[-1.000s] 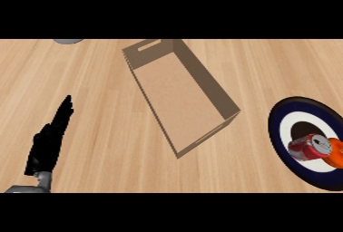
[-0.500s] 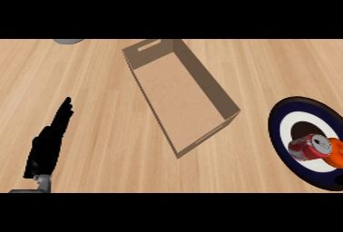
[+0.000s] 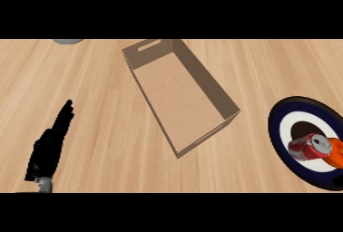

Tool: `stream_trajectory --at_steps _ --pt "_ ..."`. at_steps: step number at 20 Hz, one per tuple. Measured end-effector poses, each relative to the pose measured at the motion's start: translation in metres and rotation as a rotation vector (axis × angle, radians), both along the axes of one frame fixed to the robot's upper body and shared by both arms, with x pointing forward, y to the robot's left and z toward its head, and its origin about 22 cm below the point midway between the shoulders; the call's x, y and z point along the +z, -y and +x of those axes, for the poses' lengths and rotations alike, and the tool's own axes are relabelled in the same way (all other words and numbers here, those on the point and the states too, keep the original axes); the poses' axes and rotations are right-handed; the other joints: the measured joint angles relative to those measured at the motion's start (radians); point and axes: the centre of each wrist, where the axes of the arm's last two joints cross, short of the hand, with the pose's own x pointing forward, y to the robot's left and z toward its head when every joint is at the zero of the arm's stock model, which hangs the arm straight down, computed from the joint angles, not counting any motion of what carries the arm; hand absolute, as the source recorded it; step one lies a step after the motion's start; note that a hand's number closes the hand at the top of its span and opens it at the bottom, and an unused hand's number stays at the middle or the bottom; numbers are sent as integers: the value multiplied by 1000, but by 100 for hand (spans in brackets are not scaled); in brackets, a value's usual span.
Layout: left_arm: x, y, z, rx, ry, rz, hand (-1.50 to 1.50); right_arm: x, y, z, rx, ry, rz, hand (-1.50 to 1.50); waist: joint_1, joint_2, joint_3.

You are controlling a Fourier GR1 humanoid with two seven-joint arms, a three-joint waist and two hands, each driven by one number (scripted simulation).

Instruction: Pick the squash from the plate and place it in the cardboard box

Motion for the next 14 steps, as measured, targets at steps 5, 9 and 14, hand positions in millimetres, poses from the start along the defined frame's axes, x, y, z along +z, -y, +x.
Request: stream_trajectory --at_steps 5,9,14 --pt "2 -4 0 1 7 -7 0 -10 -9 5 -3 6 1 -150 1 0 0" --pt "6 -3 3 4 8 -5 0 -18 -3 -2 -6 8 2 -150 0 0 0" --pt "0 4 6 2 9 -2 0 -29 -4 14 -11 22 6 -150 1 0 0"
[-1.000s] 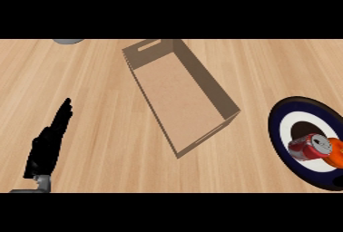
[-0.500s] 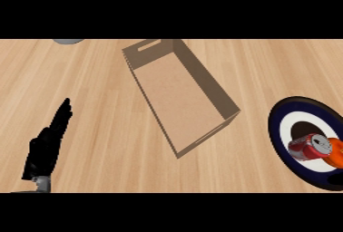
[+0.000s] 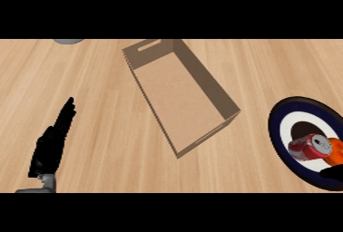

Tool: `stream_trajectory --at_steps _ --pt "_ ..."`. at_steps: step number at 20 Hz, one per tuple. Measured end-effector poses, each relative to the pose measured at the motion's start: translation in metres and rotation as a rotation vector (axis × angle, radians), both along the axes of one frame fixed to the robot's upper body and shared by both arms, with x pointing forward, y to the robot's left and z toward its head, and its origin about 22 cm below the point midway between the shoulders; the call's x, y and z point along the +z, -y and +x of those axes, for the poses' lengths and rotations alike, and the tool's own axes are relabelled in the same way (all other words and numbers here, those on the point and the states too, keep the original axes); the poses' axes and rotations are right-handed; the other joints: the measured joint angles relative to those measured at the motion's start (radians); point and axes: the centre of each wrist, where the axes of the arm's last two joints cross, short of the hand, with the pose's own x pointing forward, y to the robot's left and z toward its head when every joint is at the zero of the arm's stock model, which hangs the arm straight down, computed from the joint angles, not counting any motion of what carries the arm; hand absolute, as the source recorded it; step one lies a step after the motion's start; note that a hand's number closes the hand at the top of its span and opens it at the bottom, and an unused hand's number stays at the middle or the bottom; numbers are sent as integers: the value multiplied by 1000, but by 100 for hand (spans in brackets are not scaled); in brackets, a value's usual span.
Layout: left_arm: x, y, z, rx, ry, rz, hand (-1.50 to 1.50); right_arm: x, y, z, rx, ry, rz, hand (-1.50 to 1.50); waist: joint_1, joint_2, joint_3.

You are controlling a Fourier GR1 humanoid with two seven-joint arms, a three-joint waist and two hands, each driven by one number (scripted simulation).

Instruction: Pick the squash from the plate and place it in the cardboard box

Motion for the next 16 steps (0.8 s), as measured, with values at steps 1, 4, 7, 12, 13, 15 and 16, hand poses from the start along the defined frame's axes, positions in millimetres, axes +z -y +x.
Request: stream_trajectory --at_steps 1,4,7,12,13,15,16 --pt "0 -2 -1 1 0 0 0 1 0 -3 2 0 1 -150 0 0 0" --pt "-1 -2 4 3 3 2 0 -5 4 0 -2 -1 7 -150 -1 0 0" --pt "-3 -2 0 4 -1 3 0 -9 -4 4 1 -6 5 -150 0 0 0" --pt "2 -7 0 3 -2 1 0 -18 -1 2 8 -34 -5 -150 0 0 0" --pt "-1 -7 -4 0 -4 2 0 -21 0 -1 13 -42 -4 -150 0 0 0" --pt "-3 -7 1 1 -1 4 0 -26 -4 0 15 -51 8 150 -1 0 0" --pt "1 -7 4 2 -3 3 0 -25 2 0 16 -53 17 150 -1 0 0"
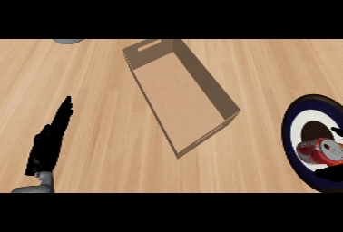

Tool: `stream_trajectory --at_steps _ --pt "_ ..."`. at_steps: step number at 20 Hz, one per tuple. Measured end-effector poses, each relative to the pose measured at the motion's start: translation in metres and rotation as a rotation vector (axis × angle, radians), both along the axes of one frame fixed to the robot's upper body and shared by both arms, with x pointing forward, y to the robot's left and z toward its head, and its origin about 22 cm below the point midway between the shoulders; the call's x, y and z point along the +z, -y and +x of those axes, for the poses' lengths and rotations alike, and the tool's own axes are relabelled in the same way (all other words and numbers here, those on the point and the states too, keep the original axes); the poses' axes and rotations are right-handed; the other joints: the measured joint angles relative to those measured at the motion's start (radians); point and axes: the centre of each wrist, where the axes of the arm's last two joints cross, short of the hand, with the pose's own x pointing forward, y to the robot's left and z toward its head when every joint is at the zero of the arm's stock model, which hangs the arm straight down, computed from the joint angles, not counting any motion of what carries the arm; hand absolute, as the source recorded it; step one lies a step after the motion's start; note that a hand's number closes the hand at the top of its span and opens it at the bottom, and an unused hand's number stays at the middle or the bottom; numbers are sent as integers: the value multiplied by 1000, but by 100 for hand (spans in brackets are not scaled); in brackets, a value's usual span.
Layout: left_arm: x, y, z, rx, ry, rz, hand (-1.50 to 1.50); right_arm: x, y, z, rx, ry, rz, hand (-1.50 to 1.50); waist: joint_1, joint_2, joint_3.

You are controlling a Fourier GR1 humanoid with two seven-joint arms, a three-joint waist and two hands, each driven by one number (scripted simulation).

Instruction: Pick the squash from the plate and place it in the cardboard box

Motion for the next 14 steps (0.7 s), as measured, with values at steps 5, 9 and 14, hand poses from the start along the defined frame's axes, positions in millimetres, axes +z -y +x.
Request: stream_trajectory --at_steps 5,9,14 --pt "3 6 -6 -8 0 2 0 -10 -4 0 7 41 -46 150 2 -1 -2" --pt "3 4 -10 -7 -1 3 0 -12 -2 1 3 92 -156 150 2 -1 -2" --pt "3 6 -5 -8 0 3 0 -8 -31 19 139 134 -241 150 4 0 -2"
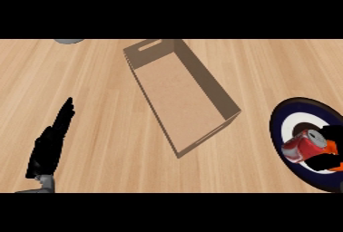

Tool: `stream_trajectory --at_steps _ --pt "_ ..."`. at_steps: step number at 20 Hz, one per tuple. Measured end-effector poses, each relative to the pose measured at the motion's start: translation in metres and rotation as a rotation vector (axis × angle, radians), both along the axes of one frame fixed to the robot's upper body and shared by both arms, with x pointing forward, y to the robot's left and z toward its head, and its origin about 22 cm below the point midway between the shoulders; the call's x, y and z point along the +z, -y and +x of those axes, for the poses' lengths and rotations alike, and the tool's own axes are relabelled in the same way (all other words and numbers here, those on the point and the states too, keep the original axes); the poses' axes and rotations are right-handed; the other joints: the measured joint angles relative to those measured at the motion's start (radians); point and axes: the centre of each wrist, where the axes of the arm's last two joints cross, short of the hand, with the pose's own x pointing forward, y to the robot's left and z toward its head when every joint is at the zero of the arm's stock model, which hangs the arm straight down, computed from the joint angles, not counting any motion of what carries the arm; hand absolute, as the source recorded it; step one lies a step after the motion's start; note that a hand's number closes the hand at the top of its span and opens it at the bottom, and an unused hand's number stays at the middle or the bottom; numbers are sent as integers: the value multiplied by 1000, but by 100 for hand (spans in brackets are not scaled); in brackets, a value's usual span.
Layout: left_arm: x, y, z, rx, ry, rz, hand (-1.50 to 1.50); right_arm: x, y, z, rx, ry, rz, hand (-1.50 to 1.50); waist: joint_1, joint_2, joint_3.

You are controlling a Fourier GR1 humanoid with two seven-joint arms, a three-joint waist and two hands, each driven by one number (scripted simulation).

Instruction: Pick the squash from the plate and place it in the cardboard box

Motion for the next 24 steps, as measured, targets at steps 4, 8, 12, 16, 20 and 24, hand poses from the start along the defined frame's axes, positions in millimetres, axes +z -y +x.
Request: stream_trajectory --at_steps 4,8,12,16,20,24 --pt "3 3 2 -5 1 -8 0 3 -53 19 190 -8 -69 150 7 0 0" --pt "3 0 2 0 0 -3 0 12 -86 23 268 33 -106 150 1 0 1" --pt "-2 -5 2 0 -4 -5 0 38 -107 22 292 90 -155 150 -4 -1 1" --pt "-3 -5 4 5 -3 -5 0 66 -115 19 323 176 -119 150 -7 -1 1" --pt "-4 -3 1 6 -6 0 0 93 -131 19 403 354 34 150 -7 -3 2" --pt "-2 -4 1 9 1 -3 0 123 -148 17 492 488 166 150 -6 -3 2"
